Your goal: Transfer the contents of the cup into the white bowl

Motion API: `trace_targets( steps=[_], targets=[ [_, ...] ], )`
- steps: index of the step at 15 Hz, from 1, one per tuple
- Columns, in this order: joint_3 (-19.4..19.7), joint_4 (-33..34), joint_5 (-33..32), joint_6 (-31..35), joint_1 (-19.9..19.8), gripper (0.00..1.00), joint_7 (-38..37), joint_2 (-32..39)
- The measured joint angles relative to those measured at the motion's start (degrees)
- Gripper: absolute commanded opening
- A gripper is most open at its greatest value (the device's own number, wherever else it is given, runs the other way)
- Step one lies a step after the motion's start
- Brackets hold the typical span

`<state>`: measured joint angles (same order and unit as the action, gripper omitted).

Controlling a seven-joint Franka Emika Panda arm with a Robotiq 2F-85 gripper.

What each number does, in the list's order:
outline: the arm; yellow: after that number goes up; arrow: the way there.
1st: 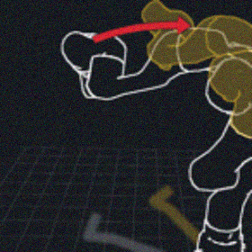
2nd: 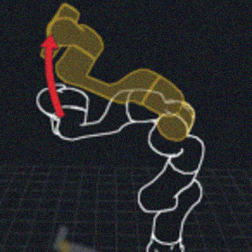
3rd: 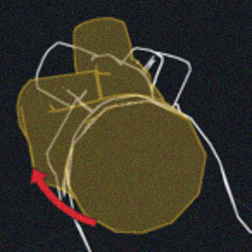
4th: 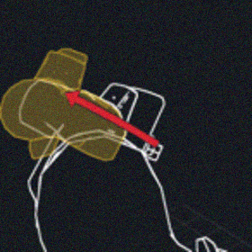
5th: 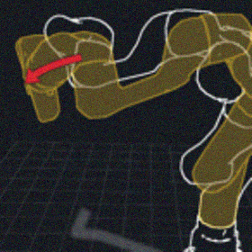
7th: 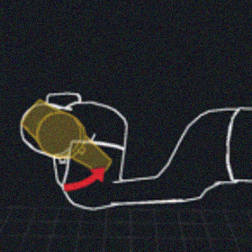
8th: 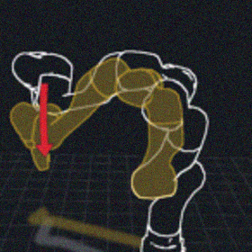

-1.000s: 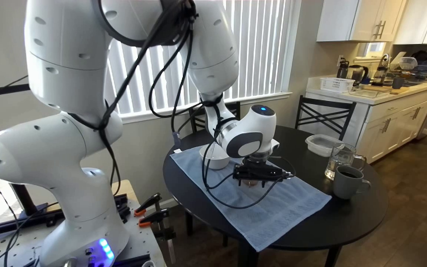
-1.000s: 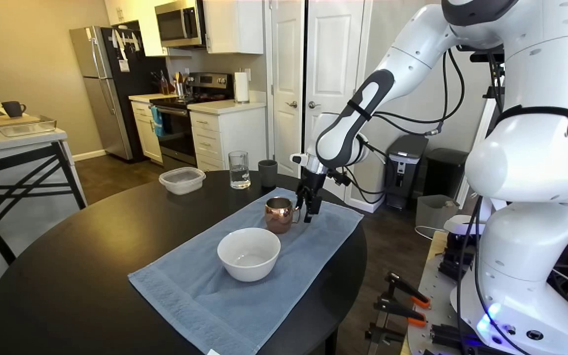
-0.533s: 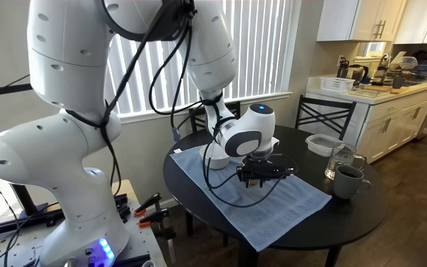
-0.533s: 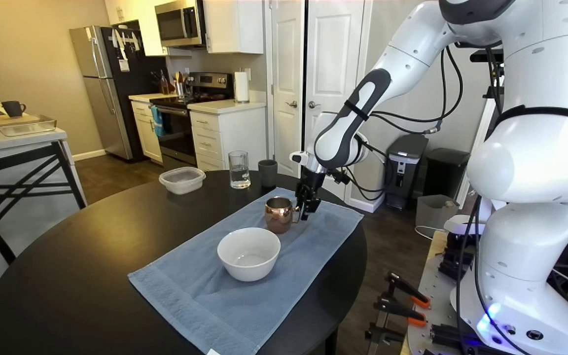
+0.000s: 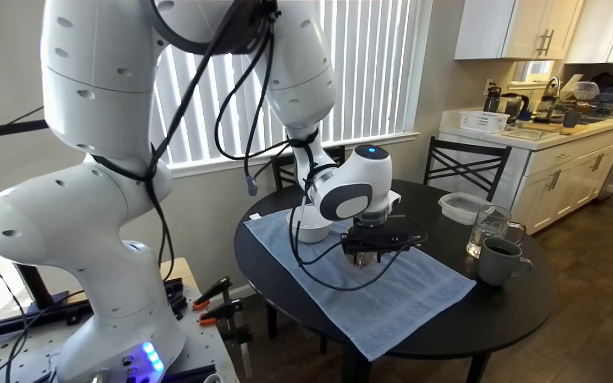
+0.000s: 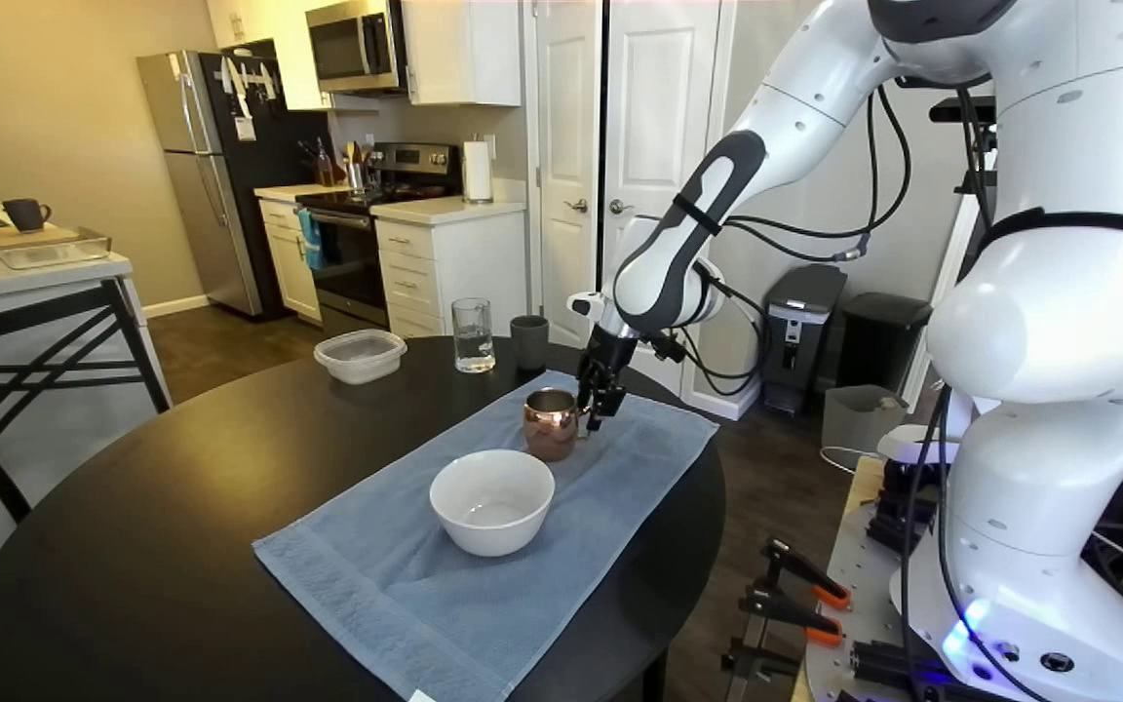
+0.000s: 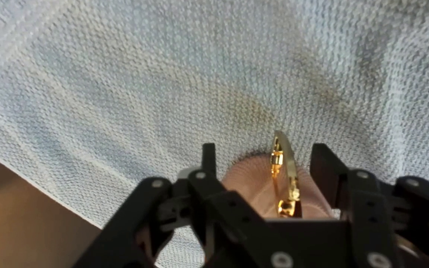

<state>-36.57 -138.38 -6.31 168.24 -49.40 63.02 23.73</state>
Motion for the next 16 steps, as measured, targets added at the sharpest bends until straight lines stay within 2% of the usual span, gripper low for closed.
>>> trace_targets(
  steps=[1, 2, 3, 4, 13, 16],
  targets=[
    [0.2, 0.0, 0.2, 0.1, 0.3, 1.00, 0.0, 0.0],
    [0.2, -0.1, 0.4, 0.2, 0.4, 0.60, 0.0, 0.0],
    [0.3, -0.1, 0.6, 0.3, 0.5, 0.64, 0.0, 0.0],
    [0.3, -0.1, 0.9, 0.3, 0.5, 0.63, 0.1, 0.0],
    [0.3, -0.2, 1.9, 0.3, 0.8, 0.05, 0.6, 0.0],
    [0.3, -0.4, 1.9, 0.3, 0.8, 0.00, 0.6, 0.0]
  ],
)
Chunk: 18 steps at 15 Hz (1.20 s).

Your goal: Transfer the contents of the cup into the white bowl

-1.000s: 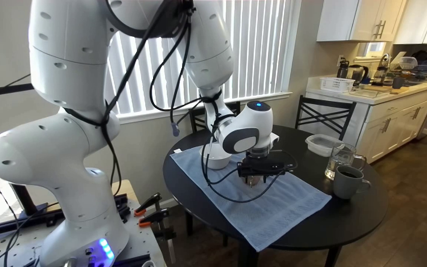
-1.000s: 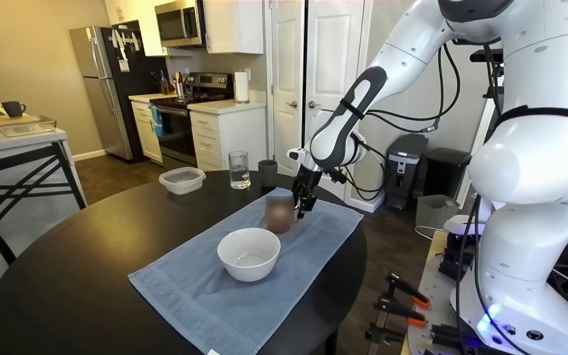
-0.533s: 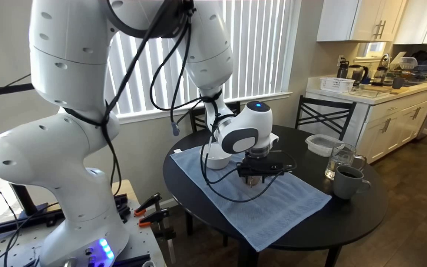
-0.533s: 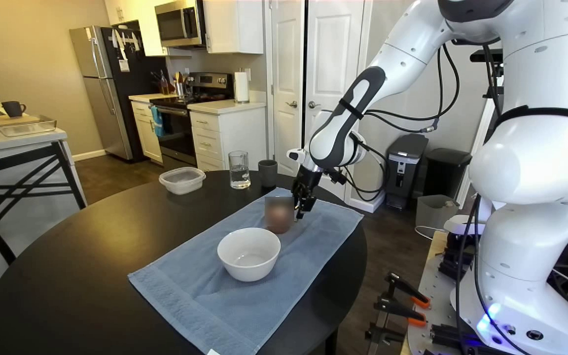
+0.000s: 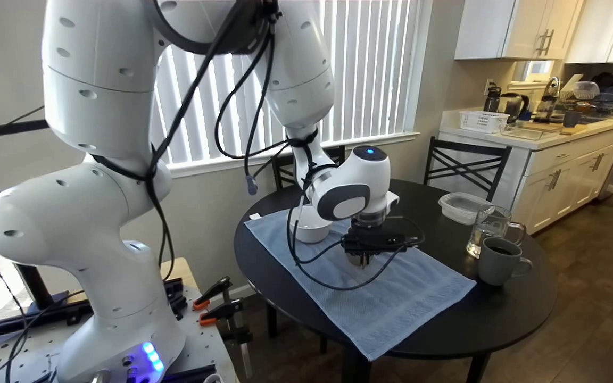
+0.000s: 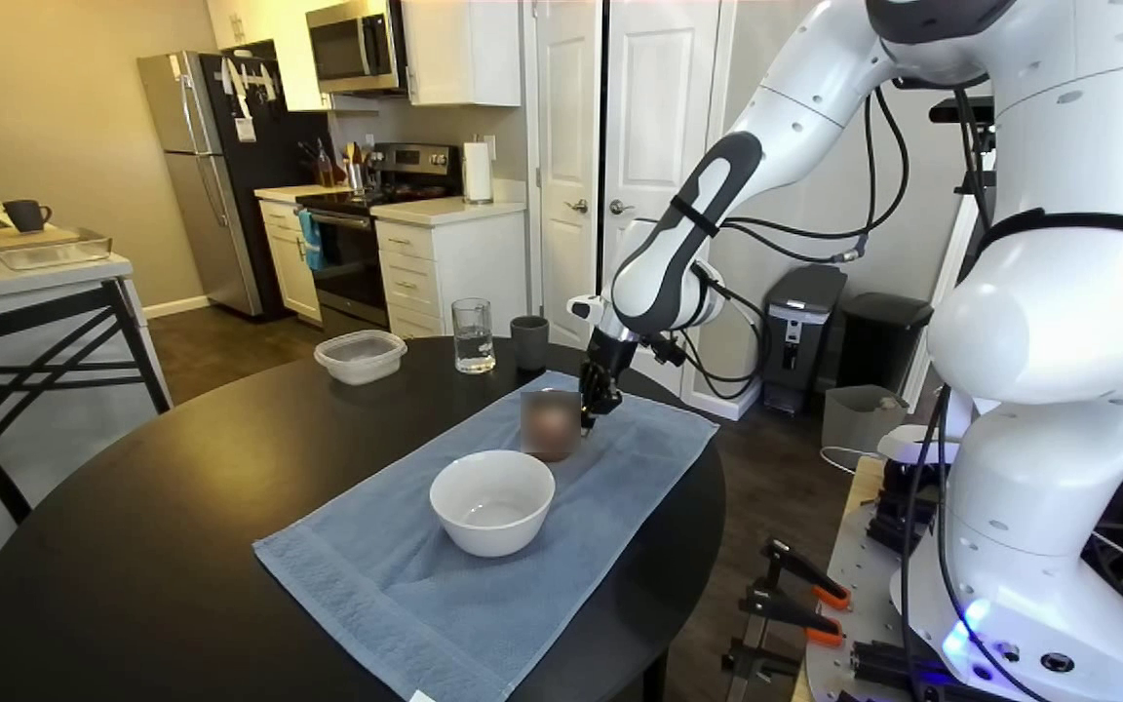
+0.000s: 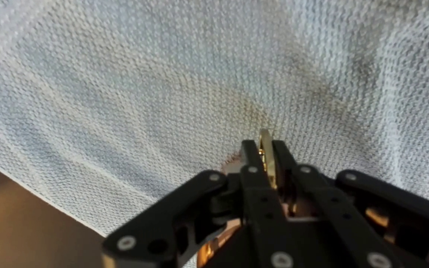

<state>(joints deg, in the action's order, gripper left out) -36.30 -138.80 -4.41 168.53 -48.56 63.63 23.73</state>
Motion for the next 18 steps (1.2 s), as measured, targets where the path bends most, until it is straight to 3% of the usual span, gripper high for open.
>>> trace_targets(
  steps=[10, 18],
  targets=[
    [-0.1, -0.2, 0.3, 0.6, 0.0, 0.03, 0.0, 0.0],
    [-6.3, -2.7, 0.4, 4.1, -7.1, 0.03, 0.0, -1.2]
  ],
)
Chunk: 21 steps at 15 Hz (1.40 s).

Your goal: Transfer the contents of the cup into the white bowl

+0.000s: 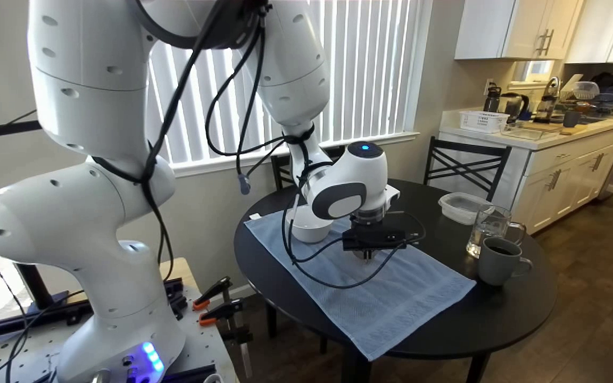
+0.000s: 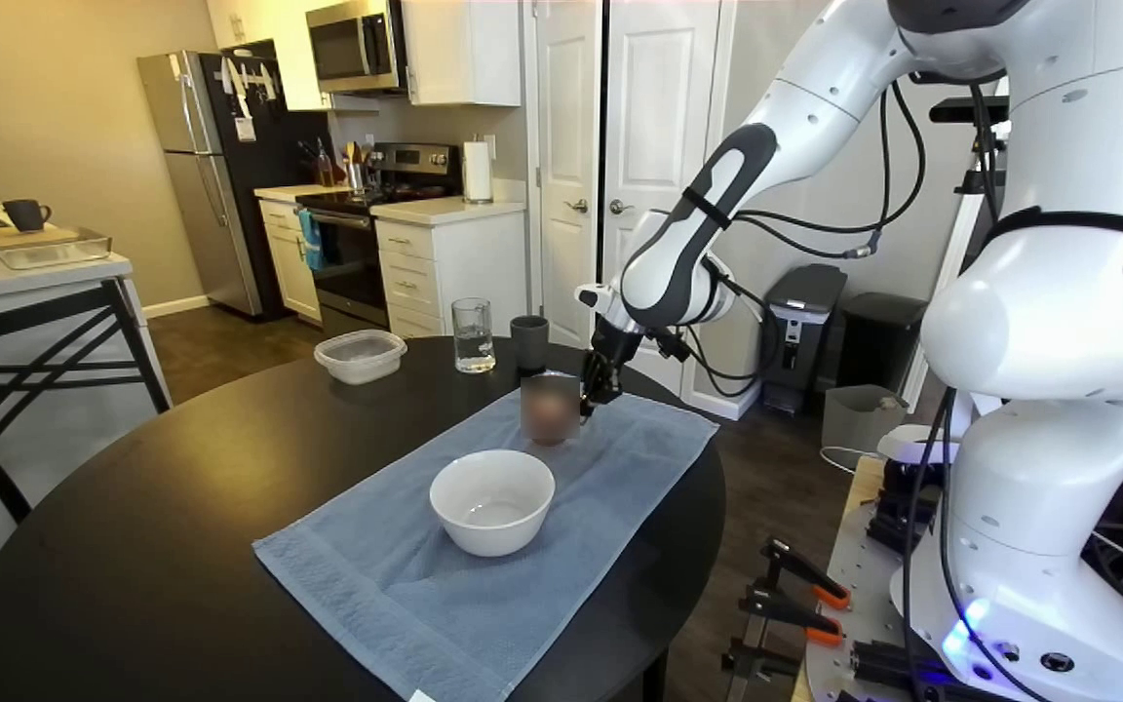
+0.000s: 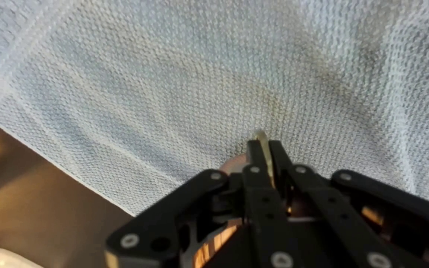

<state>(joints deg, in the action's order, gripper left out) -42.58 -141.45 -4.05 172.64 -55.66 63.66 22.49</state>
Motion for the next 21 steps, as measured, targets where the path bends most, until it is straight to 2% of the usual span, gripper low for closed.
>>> trace_targets(
  steps=[8, 10, 15, 20, 21],
  targets=[
    [0.1, -2.0, -0.2, 9.6, 0.9, 0.03, 0.0, -2.1],
    [2.6, -2.5, -0.6, 14.0, 4.0, 0.03, 0.0, -3.3],
    [12.4, -5.4, 0.9, 25.7, 16.7, 0.03, 0.0, -7.7],
    [12.9, -3.1, 3.1, 25.9, 19.2, 0.02, 0.0, -12.3],
    [13.0, -2.5, 3.9, 25.8, 19.2, 0.08, 0.0, -13.4]
  ],
)
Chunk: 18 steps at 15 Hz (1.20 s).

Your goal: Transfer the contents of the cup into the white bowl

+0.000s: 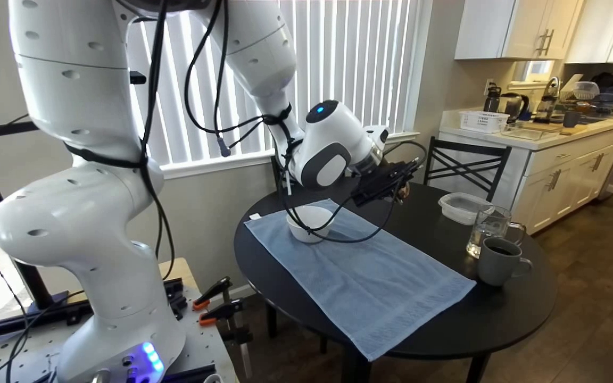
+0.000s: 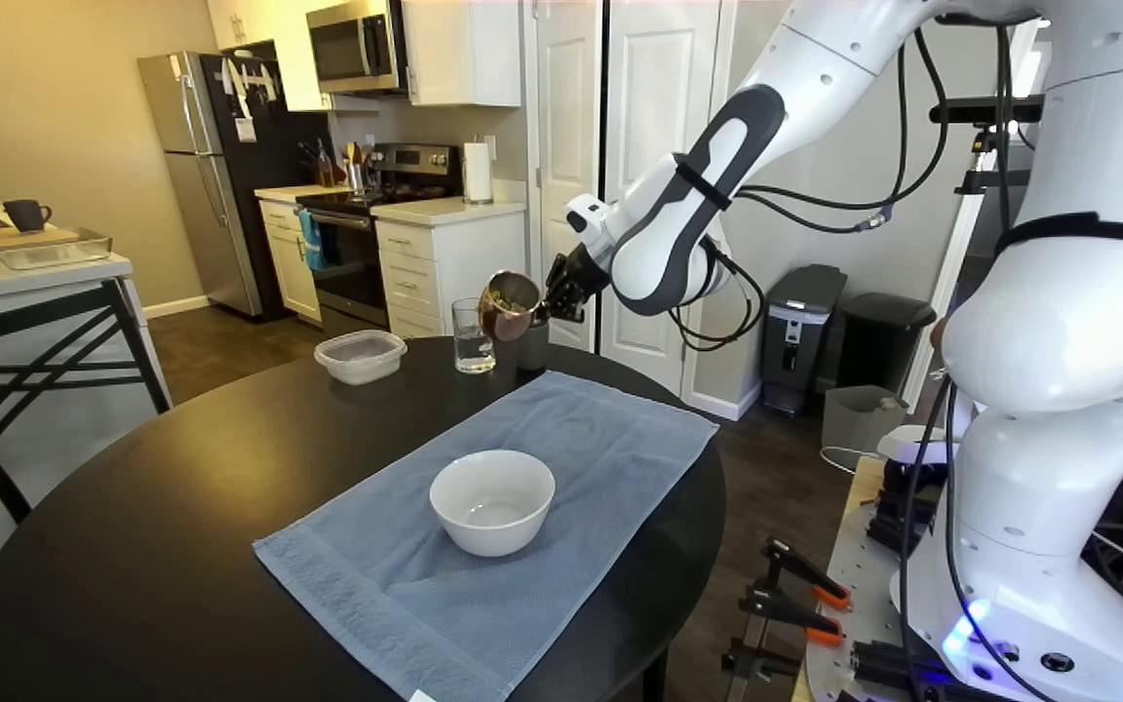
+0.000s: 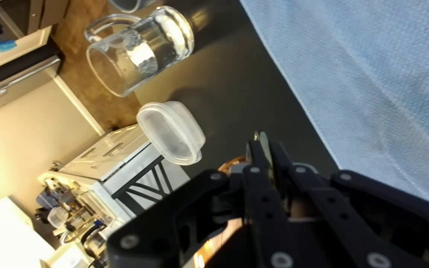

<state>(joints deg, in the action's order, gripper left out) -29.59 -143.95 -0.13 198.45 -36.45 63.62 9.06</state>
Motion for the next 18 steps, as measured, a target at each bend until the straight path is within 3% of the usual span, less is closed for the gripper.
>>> trace_targets(
  steps=[11, 12, 14, 18],
  targets=[
    [0.0, 0.2, 0.1, -0.7, 0.0, 0.08, 0.0, 0.5],
    [0.0, 0.2, 0.1, -0.7, 0.0, 0.02, 0.0, 0.5],
    [0.1, 0.2, 0.1, -0.7, 0.0, 0.03, 0.0, 0.5],
    [5.7, 2.6, 3.8, -0.6, 4.8, 0.03, 4.9, -0.5]
  ],
)
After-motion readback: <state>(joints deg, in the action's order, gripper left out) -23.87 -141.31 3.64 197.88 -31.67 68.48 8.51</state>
